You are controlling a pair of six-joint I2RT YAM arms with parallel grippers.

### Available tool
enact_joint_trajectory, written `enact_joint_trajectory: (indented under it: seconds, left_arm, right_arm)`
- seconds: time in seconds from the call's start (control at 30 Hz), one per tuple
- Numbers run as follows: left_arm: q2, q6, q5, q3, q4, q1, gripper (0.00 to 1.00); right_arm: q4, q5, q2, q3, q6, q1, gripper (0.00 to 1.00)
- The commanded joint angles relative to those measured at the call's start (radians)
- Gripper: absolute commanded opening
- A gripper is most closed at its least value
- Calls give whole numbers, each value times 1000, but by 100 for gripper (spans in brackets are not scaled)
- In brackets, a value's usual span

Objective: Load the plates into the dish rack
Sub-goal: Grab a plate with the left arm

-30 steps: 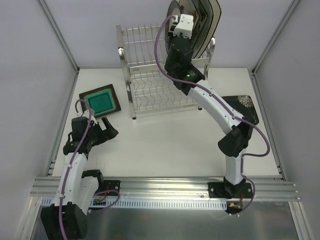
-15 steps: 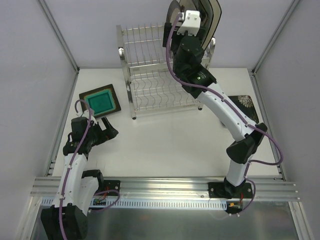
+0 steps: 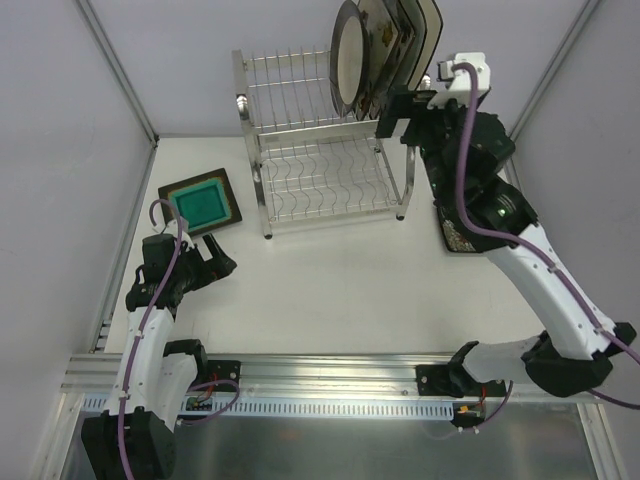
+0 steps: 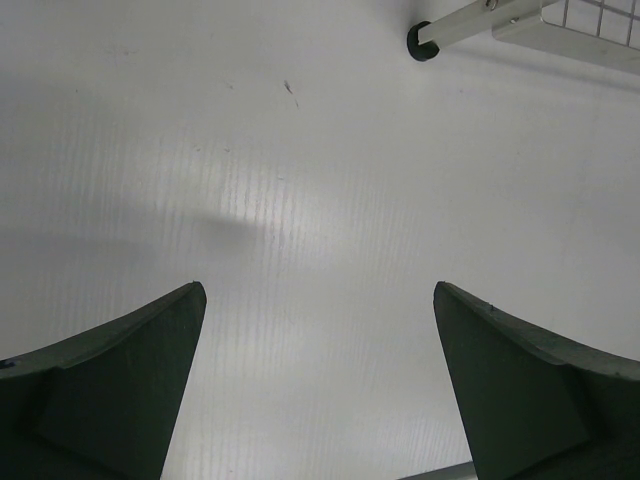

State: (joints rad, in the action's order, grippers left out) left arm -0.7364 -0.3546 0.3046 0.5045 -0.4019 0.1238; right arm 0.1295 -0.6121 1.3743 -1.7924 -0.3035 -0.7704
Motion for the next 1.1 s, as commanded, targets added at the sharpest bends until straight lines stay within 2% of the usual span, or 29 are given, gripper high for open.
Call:
enact_joint_trajectory:
  seconds: [0.0, 0.2, 0.4, 0.6, 0.7, 0.8, 0.9, 1.07]
  left_arm:
    - [3, -1, 11, 34, 9, -9, 99]
    - [-4, 3, -22, 40, 11, -9, 99]
    - [-32, 55, -143, 104, 12, -10, 99]
    - [-127, 273, -242, 228, 29, -49, 99]
    - [-185, 470, -272, 273, 54, -90, 99]
    - [-236, 648, -286, 293, 69, -118, 99]
    - [-262, 806, -300, 247, 141, -119, 99]
    - [-328, 959, -369, 146, 285, -121, 99]
  right_arm:
    - [71, 93, -145, 79, 76, 0, 99]
    - [254, 201, -328, 244, 119, 9, 100]
    - [423, 317, -553, 467, 178, 14, 100]
    - [528, 425, -762, 602, 268, 16, 99]
    - [541, 436, -869, 657, 274, 16, 100]
    - [585, 408, -922, 636, 273, 16, 100]
    - [630, 387, -931, 602, 242, 16, 100]
    - [619, 304, -923, 581, 222, 17, 100]
